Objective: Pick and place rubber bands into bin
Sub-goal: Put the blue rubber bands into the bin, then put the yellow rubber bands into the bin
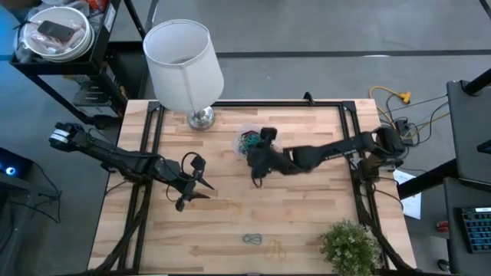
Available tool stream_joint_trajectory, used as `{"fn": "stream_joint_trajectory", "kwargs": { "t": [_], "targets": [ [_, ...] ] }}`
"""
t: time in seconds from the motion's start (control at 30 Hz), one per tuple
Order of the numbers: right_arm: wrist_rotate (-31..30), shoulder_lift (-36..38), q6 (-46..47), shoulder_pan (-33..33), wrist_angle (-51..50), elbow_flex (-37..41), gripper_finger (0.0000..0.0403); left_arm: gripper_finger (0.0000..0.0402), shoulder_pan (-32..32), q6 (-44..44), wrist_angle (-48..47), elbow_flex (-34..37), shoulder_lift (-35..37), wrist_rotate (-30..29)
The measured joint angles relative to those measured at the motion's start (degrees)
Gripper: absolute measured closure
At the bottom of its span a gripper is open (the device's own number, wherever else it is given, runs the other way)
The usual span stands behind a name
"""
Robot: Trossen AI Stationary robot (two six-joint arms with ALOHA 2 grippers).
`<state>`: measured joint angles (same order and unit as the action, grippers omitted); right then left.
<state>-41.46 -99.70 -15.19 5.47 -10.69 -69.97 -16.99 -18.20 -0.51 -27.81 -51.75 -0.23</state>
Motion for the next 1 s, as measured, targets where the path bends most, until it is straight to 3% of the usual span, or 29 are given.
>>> {"fn": "stream_joint_trajectory", "kwargs": {
  "t": [0.3,0.57,0.8,1.0],
  "targets": [
    [11.6,-0.2,7.1,-9.8,-4.3,0.7,0.0394,0.0265,0.0,0.0,0.0,0.0,0.0,0.0],
    [16.9,-0.2,9.3,-12.8,-4.2,3.1,0.0394,0.0265,0.0,0.0,0.0,0.0,0.0,0.0],
    [17.2,-0.2,12.2,-13.7,-4.1,4.0,0.0393,0.0265,0.0,0.0,0.0,0.1,0.0,0.0],
    [20.2,-0.2,12.9,-13.8,-4.1,4.1,0.0351,0.0265,0.0,0.0,0.0,0.1,0.0,0.0]
  ]
}}
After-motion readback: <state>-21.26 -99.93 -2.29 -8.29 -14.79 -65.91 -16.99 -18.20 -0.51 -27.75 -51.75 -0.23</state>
